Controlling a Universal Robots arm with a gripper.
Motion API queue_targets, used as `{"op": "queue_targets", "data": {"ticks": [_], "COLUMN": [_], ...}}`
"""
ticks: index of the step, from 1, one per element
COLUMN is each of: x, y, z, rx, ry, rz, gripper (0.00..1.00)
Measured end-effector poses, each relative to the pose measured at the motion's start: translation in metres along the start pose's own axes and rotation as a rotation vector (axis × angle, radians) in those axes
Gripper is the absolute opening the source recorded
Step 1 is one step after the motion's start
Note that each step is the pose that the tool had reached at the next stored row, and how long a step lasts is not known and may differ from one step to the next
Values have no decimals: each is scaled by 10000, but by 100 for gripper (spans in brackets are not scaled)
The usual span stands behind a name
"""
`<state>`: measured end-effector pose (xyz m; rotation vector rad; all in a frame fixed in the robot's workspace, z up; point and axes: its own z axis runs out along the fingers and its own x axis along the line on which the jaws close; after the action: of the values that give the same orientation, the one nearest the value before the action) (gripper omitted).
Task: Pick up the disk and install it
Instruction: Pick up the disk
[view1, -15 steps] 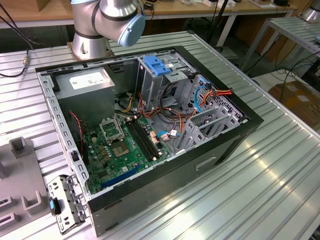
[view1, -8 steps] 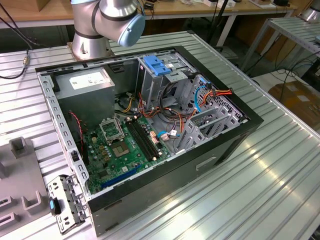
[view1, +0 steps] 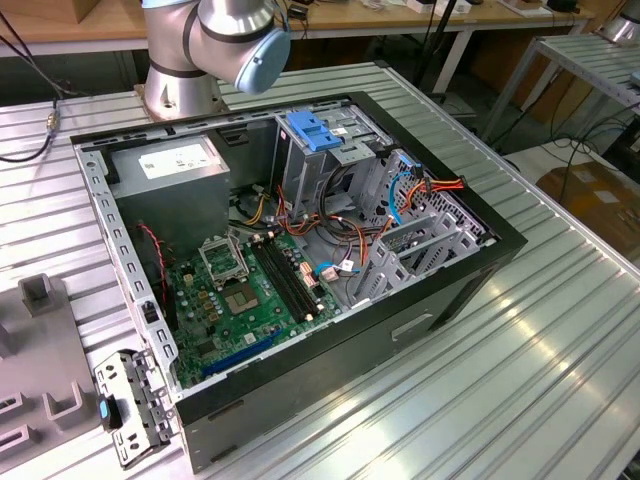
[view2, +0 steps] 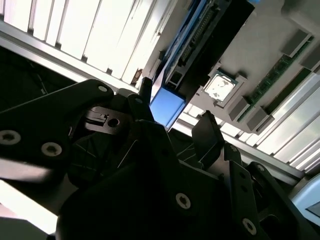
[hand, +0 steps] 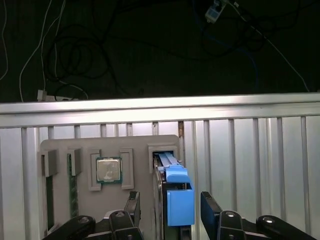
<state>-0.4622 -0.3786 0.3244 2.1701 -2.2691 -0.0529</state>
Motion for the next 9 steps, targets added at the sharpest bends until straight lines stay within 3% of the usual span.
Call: {"op": "queue_targets", "data": {"ticks": [9], "x": [0], "y": [0], "z": [27], "rx": [4], "ry": [-8], "rz": [0], "gripper": [60]}}
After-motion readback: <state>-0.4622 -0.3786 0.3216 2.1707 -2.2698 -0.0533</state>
